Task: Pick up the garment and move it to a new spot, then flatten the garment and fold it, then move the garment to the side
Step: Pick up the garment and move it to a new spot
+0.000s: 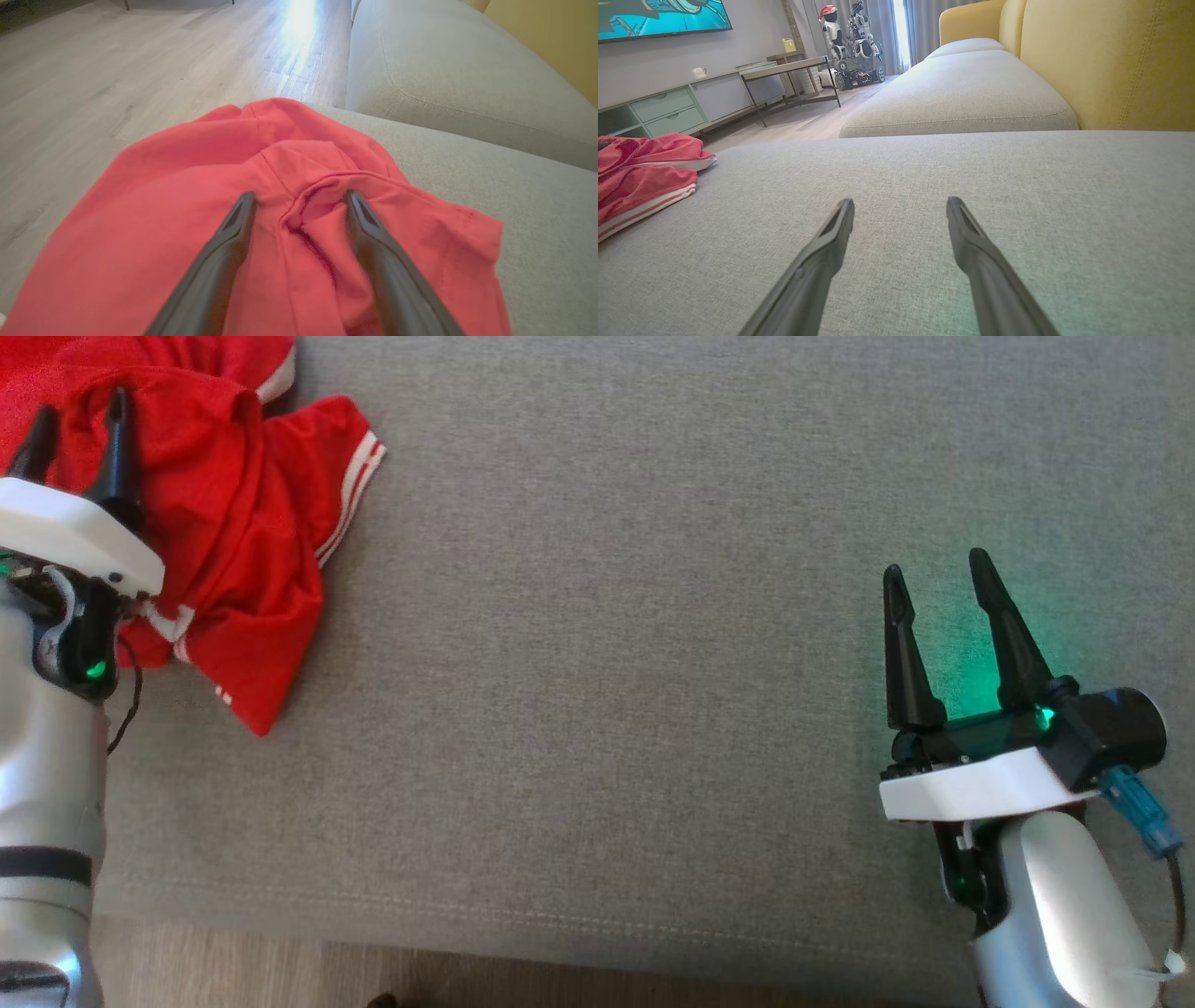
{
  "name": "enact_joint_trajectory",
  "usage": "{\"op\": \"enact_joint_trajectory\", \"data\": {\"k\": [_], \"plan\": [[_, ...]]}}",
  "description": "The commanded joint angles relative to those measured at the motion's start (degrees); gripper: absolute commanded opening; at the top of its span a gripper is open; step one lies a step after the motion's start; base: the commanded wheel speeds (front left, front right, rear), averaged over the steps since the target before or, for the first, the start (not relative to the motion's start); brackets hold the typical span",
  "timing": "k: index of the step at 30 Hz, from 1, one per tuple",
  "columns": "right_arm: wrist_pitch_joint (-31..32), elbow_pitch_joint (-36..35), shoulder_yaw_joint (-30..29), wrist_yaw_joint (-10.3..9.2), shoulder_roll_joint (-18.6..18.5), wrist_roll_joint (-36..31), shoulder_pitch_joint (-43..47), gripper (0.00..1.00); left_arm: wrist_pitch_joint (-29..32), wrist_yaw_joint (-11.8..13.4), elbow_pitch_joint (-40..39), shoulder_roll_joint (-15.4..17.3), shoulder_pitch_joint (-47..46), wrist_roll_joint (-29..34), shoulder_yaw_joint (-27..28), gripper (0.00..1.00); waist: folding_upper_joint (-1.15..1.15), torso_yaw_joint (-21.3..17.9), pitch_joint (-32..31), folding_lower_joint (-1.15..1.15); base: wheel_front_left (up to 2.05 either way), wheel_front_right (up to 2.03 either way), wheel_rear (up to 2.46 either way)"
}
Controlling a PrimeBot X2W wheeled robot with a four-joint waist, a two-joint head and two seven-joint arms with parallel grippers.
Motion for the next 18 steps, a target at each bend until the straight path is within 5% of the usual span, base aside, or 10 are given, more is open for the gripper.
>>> {"op": "enact_joint_trajectory", "data": {"k": [1, 2, 3, 4, 5, 13, 18], "plan": [[-0.6, -2.1, 1.8, 0.22, -0.2, 0.3, -1.0, 1.00, 0.2, 0.0, -0.4, 3.7, -2.1, -0.8, 1.0, 1.00, 0.00, -0.5, 0.4, 0.00, 0.00, 0.00, 0.00], [-0.6, -2.1, 1.8, 0.22, -0.2, 0.3, -1.1, 1.00, 0.4, 0.0, 0.4, 3.8, -2.4, -1.2, 0.4, 1.00, 0.00, -0.6, 0.5, 0.00, 0.00, 0.00, 0.00], [-0.6, -2.2, 1.8, 0.22, -0.2, 0.4, -1.1, 1.00, 0.6, 0.0, 1.1, 3.9, -2.7, -1.6, -0.1, 0.85, 0.00, -0.7, 0.6, 0.00, 0.00, 0.00, 0.00], [-0.6, -2.2, 1.8, 0.22, -0.2, 0.4, -1.2, 1.00, 0.3, 0.0, 1.6, 4.1, -3.1, -1.9, -0.5, 0.17, 0.00, -0.8, 0.7, 0.00, 0.00, 0.00, 0.00], [-0.6, -2.2, 1.8, 0.22, -0.2, 0.5, -1.2, 1.00, -0.3, 0.0, 1.9, 4.3, -3.3, -2.1, -0.8, 0.00, 0.00, -0.9, 0.7, 0.00, 0.00, 0.00, 0.00], [-0.6, -1.4, 1.9, 0.22, -0.2, 1.2, -0.7, 1.00, -7.4, 0.0, 2.9, 5.7, -5.1, -2.5, -1.2, 0.00, 0.00, -0.8, -1.8, 0.00, 0.00, 0.00, 0.00], [-0.6, -0.9, 2.2, 0.22, -0.2, 2.0, -0.1, 1.00, -8.8, 0.8, -3.3, 5.8, -5.4, -1.6, 2.2, 0.00, 0.00, -0.8, -5.2, 0.00, 0.00, 0.00, 0.00]]}}
